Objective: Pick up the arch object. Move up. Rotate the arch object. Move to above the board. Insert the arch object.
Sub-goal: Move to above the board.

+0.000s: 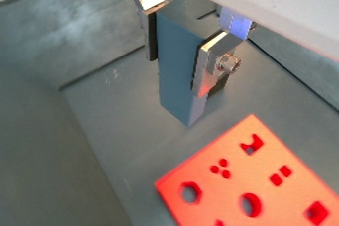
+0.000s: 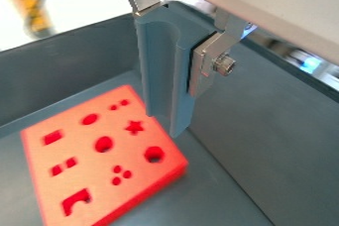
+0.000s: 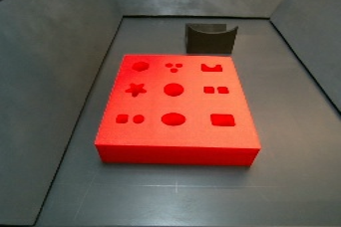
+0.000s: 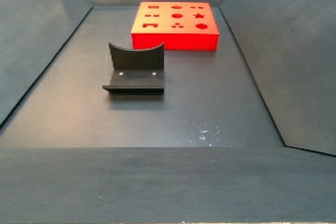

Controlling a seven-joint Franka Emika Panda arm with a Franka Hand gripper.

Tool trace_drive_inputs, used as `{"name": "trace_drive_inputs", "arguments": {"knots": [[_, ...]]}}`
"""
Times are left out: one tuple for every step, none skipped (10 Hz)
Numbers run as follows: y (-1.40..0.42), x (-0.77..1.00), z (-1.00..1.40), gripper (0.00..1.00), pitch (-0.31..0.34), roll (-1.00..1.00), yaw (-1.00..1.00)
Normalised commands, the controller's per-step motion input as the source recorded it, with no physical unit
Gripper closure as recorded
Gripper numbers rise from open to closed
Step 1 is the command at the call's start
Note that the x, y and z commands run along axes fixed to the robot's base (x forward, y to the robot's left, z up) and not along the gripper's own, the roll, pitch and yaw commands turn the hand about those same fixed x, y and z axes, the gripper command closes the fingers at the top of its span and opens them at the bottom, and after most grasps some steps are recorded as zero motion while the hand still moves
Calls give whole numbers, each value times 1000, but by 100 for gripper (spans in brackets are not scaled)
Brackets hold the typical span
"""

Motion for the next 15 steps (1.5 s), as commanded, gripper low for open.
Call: {"name": "trace_drive_inputs", "arguments": {"knots": [[-1000,268,85,100,11,83,1000],[-1000,282,81,100,17,82,1000],[-1000,312,75,100,24,84,1000],[-1000,326,76,100,28,88,1000],[-860,313,53,100,34,94,1000],[-504,228,29,100,42,103,1000],[-288,165,13,100,48,110,1000],[-167,115,13,100,54,110,1000],[-99,82,10,100,61,121,1000],[-74,83,5,100,68,131,1000],[-57,85,1,100,77,142,1000],[-47,87,0,100,90,163,1000],[-45,86,1,100,106,181,1000],[-43,86,4,100,126,201,1000],[-40,85,7,100,154,225,1000]]}}
